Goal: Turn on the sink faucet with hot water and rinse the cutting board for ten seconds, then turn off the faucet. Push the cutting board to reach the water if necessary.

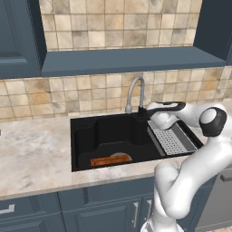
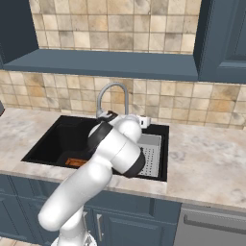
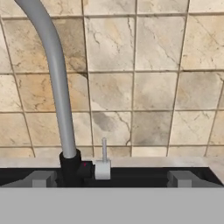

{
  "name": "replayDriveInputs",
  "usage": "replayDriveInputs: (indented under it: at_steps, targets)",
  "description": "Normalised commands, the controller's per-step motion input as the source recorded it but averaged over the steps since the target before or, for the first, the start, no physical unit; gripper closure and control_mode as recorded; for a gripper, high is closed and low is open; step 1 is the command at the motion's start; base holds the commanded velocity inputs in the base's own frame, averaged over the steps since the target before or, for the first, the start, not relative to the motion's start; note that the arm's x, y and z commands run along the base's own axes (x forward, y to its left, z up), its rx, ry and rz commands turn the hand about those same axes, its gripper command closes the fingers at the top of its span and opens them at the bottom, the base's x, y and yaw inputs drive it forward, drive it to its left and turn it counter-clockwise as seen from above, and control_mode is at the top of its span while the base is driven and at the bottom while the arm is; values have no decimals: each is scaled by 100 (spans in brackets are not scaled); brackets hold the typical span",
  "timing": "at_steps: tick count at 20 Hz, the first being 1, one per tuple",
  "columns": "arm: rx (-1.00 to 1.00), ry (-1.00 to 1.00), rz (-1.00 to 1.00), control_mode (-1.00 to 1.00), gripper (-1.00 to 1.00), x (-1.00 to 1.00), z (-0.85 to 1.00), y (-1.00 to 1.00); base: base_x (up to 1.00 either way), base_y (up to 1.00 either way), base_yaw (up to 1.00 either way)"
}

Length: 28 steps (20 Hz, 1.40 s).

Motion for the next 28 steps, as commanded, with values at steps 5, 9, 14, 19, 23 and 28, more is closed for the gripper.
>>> replayDriveInputs:
  at_steps: [5,9,14,19,23,28]
  targets:
    - [0,0,0,-100,-100,13,0,0,0,0,0]
    - [0,0,0,-100,-100,11,0,0,0,0,0]
    - [0,0,0,-100,-100,10,-9,0,0,0,0]
    - [0,0,0,-100,-100,6,-16,0,0,0,0]
    - [0,0,0,-100,-100,1,-13,0,0,0,0]
    - [0,0,0,-100,-100,5,-8,0,0,0,0]
